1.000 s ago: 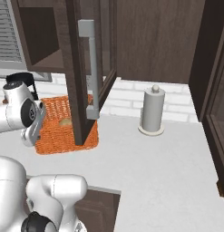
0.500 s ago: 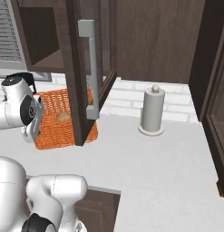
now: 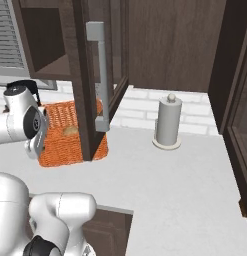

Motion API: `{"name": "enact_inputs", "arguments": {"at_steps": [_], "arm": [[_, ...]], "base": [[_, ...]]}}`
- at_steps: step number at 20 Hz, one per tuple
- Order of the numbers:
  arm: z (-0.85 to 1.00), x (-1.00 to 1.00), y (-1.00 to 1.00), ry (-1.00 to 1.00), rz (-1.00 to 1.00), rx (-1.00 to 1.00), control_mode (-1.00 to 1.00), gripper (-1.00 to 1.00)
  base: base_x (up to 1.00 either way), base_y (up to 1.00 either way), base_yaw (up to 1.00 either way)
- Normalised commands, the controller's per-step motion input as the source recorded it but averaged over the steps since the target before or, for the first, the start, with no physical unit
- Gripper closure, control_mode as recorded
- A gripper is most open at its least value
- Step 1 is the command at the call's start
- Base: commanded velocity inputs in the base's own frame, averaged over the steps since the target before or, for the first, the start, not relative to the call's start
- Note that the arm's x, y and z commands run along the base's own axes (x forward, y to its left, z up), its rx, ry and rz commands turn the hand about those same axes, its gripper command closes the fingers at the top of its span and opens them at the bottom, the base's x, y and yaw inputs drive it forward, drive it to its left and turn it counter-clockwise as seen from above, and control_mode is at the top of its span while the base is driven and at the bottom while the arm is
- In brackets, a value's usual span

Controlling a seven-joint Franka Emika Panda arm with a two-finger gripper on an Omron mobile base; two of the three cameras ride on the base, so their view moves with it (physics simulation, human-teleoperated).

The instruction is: Open the cabinet, pick up the bread from the cabinet and place it in the basket. Then move the basket to the dining counter.

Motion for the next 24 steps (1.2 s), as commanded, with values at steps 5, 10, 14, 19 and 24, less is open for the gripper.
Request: {"name": "enact_inputs", "arguments": {"at_steps": [5, 10, 14, 19, 24], "arm": [[0.00, -0.12, 0.02, 0.00, 0.00, 0.02, 1.00, 1.00], [0.00, 0.00, 0.00, 0.00, 0.00, 0.00, 1.00, 1.00], [0.00, 0.00, 0.00, 0.00, 0.00, 0.00, 1.00, 1.00], [0.00, 0.00, 0.00, 0.00, 0.00, 0.00, 1.00, 1.00], [0.00, 0.00, 0.00, 0.00, 0.00, 0.00, 1.00, 1.00]], "base": [[-0.20, 0.06, 0.00], [-0.95, 0.76, 0.07], [-0.45, 1.00, 0.57], [-0.17, 0.92, 0.83], [0.00, 0.33, 0.92]]}}
